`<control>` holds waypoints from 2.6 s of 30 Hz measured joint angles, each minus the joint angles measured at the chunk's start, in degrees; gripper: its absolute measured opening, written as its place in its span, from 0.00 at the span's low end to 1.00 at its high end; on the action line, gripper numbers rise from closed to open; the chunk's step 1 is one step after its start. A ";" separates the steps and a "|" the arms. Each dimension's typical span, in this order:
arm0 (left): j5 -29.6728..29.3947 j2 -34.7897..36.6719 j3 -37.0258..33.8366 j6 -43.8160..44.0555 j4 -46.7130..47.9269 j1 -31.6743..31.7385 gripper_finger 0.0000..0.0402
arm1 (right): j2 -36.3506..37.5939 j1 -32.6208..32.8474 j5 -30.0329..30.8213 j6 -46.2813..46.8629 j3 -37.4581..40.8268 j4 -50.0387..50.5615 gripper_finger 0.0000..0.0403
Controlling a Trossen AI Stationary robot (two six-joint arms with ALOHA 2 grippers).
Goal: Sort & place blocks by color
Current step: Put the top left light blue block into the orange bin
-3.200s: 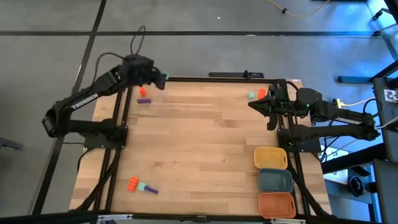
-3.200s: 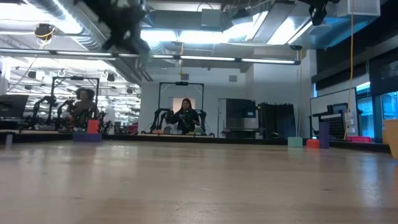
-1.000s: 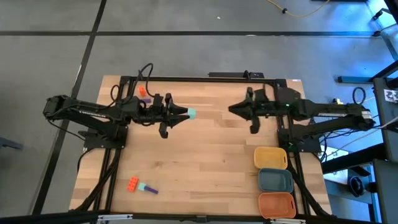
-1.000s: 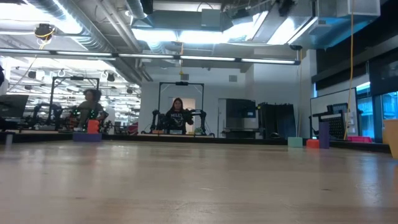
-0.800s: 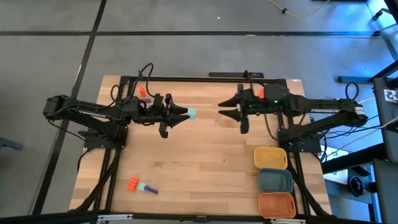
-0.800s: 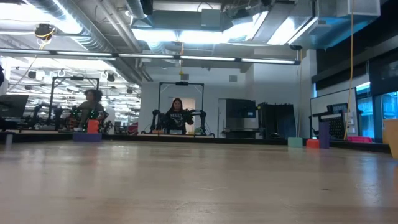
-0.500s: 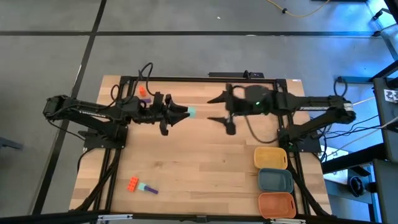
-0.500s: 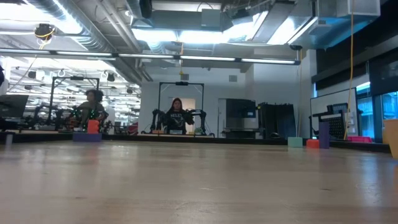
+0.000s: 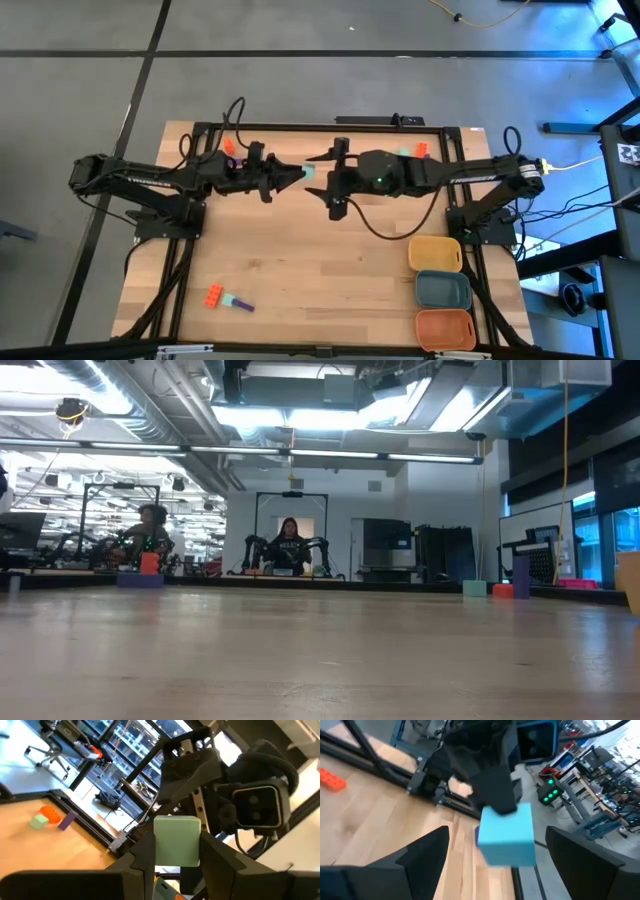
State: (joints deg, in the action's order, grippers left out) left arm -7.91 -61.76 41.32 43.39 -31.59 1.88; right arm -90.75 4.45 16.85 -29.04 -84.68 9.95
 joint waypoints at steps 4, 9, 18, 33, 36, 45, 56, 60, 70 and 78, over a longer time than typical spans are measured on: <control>-0.12 0.00 0.00 2.06 0.02 -0.01 0.28 | 0.01 0.00 0.04 0.26 -0.02 -2.08 0.83; -0.12 0.00 0.00 2.82 0.02 -0.01 0.28 | -0.11 -0.02 0.04 0.24 -0.02 -2.92 0.81; -0.12 0.00 0.00 3.02 -0.07 -0.01 0.28 | -1.86 -0.02 1.63 0.13 -0.02 -2.46 0.71; -0.12 0.00 0.00 2.92 -0.07 -0.01 0.28 | -1.41 0.02 4.63 0.04 -0.02 -2.48 0.68; -0.12 0.00 0.00 2.83 -0.07 -0.01 0.28 | -1.41 0.02 4.63 0.06 -0.02 -2.46 0.60; -0.49 0.00 0.00 3.33 -0.02 -0.01 0.27 | -1.41 0.14 4.29 -0.80 -0.02 -2.25 0.35; -0.10 0.00 0.00 2.93 -0.04 -0.06 0.32 | -1.37 0.56 4.21 -0.57 -0.02 -2.30 0.35; -0.02 0.00 0.02 0.97 -0.05 -0.03 0.45 | -1.36 0.66 3.60 0.35 -0.02 -2.51 0.35; 3.26 0.00 0.02 -0.52 -0.04 0.25 0.59 | -1.33 0.66 3.62 0.07 -0.02 -2.49 0.35; 8.90 2.69 0.03 -4.14 0.38 3.47 0.59 | 0.24 0.70 4.07 0.18 0.04 0.11 0.35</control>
State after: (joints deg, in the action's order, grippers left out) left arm 1.00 -59.07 41.35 39.25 -31.21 5.35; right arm -90.51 5.15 20.92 -28.85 -84.64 10.06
